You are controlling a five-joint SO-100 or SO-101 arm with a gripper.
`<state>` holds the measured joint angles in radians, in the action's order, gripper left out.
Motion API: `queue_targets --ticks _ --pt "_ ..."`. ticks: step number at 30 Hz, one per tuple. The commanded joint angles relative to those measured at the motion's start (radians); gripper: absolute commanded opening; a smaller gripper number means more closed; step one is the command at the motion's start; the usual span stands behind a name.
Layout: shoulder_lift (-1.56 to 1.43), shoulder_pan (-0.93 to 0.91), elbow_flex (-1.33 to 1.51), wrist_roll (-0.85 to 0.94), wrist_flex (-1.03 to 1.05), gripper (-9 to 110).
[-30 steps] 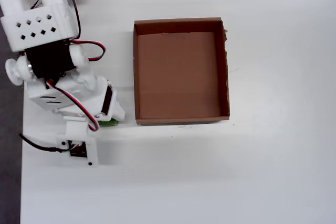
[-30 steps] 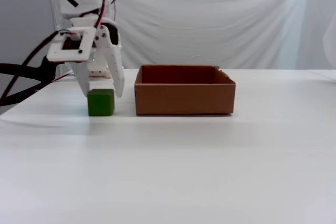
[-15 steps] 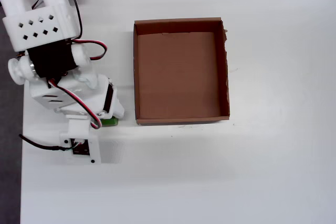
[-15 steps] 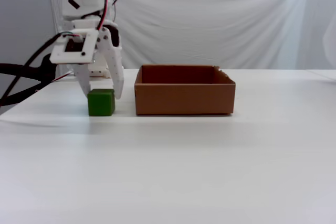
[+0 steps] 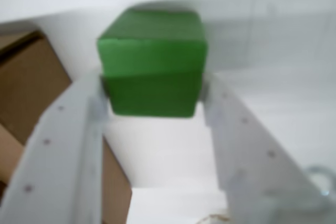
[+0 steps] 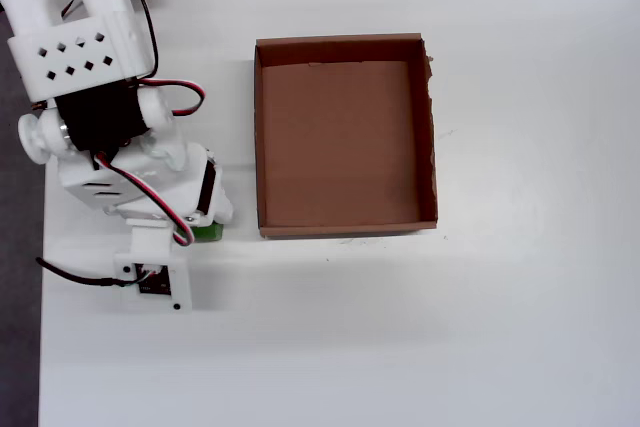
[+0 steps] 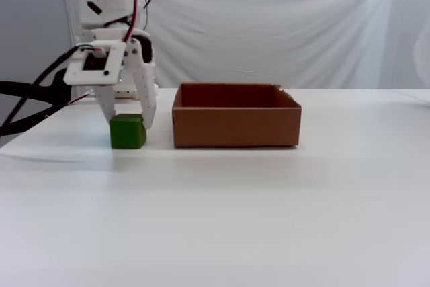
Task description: Grasp a green cube and put it in a box.
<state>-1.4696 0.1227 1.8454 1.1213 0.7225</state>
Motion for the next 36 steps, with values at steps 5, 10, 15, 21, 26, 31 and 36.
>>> queue_targets --ticks 5,10,15,21,26,31,36 --pt "-0.005 0.011 -0.006 0.017 -0.012 14" --pt "-0.023 0.012 -0.017 0.014 -0.002 14" --pt "-0.077 0.025 -0.048 0.008 0.041 14" --pt "-0.164 0.049 -0.072 0.006 0.110 14" --pt "-0.225 0.077 -0.124 0.005 0.201 14" --pt "-0.273 0.147 -0.181 0.003 0.284 14" --pt "-0.256 0.245 -0.295 -0.003 0.400 14"
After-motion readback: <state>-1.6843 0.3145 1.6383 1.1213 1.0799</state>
